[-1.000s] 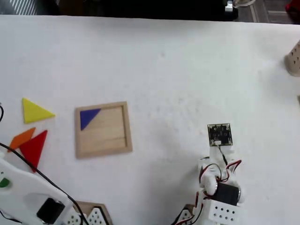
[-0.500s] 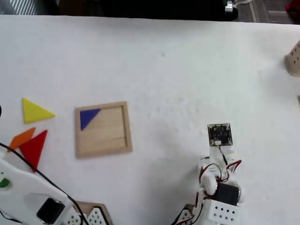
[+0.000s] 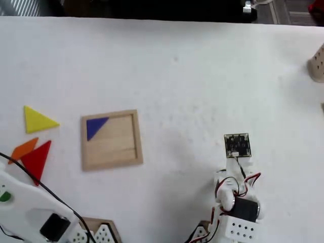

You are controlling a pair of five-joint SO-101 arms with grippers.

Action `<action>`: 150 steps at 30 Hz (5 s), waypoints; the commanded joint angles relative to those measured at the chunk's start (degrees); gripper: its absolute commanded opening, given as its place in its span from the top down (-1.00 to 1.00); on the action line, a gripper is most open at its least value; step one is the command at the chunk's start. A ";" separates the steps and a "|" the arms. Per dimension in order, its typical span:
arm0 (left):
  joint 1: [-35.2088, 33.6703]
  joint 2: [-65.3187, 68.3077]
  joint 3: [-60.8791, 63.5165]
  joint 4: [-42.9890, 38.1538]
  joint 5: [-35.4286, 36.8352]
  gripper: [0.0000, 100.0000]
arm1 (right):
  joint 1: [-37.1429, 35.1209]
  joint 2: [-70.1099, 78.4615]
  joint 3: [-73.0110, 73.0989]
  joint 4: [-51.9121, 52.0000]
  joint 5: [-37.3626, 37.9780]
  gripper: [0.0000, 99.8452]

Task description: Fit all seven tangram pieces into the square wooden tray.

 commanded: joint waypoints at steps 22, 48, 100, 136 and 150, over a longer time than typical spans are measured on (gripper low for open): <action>1.63 -1.10 0.70 -2.29 3.52 0.44 | -0.04 -0.66 0.35 0.31 0.53 0.97; -2.33 -7.60 -0.79 -1.93 -0.18 0.44 | -0.04 -0.66 0.35 0.31 0.53 0.97; 0.22 0.22 -10.37 21.54 2.73 0.81 | 0.04 -0.66 0.35 0.31 0.53 0.97; 58.86 -33.45 23.65 14.59 35.69 0.80 | -0.22 -0.66 0.35 0.31 0.53 0.97; 43.38 -51.38 34.55 7.56 30.59 0.59 | -0.31 -0.66 0.35 0.31 0.53 0.97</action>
